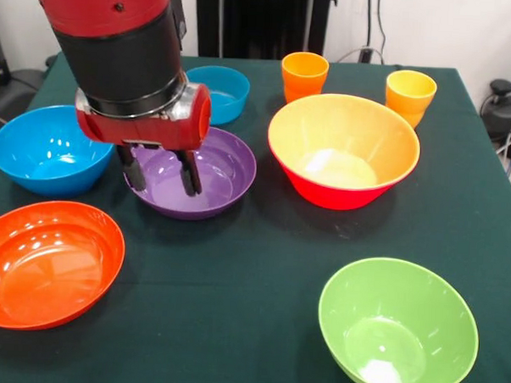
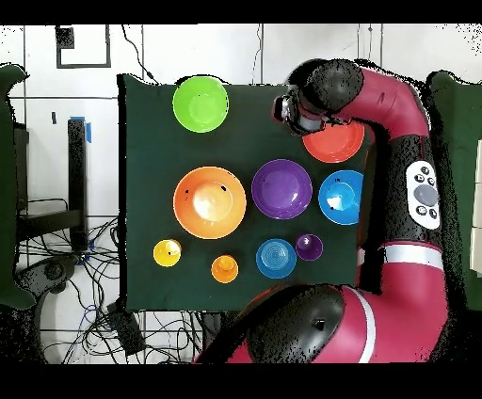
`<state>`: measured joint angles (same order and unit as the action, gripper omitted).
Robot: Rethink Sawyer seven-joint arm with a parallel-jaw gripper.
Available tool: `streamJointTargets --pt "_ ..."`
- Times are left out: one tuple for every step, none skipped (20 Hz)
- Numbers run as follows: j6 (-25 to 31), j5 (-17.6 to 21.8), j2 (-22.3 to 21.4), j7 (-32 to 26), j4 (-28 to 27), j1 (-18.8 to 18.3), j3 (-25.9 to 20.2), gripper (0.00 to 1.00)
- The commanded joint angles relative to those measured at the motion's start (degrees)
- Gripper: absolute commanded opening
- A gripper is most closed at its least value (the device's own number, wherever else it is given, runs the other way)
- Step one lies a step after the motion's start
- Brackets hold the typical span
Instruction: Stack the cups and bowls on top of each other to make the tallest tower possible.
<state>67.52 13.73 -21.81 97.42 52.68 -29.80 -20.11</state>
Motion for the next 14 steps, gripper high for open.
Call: streamJointTargets --pt "5.02 4.28 0.63 -18.47 -0.71 -0.31 -3.61 1.0" --pt "6.31 4.8 1.21 -18.43 -2.2 -0.01 -3.33 1.0" --pt "7.77 5.44 2.32 -18.68 -4.61 0.55 -3.37 1.0" --pt "8.9 6.04 3.37 -18.9 -6.83 1.04 -3.45 1.0" --pt "10.39 6.84 4.93 -19.53 -10.06 1.65 -3.85 1.0" --pt "11.37 7.45 6.03 -20.12 -12.26 2.05 -4.24 1.0" --pt "12.38 7.97 6.93 -20.51 -14.21 2.43 -4.56 1.0" --pt "12.84 8.32 7.69 -20.99 -15.48 2.6 -4.92 1.0" --pt "13.06 8.54 8.35 -21.3 -16.46 2.67 -5.23 1.0" --pt "13.21 8.81 8.96 -21.63 -17.3 2.71 -5.51 1.0" --pt "13.63 9.25 9.8 -22.13 -18.77 2.8 -5.98 1.0" --pt "13.77 9.63 10.55 -22.57 -19.9 2.86 -6.35 1.0" --pt "14.3 9.98 11.46 -23.1 -21.25 2.93 -6.82 1.0" --pt "14.8 10.25 12.34 -23.51 -22.39 2.98 -7.26 1.0"
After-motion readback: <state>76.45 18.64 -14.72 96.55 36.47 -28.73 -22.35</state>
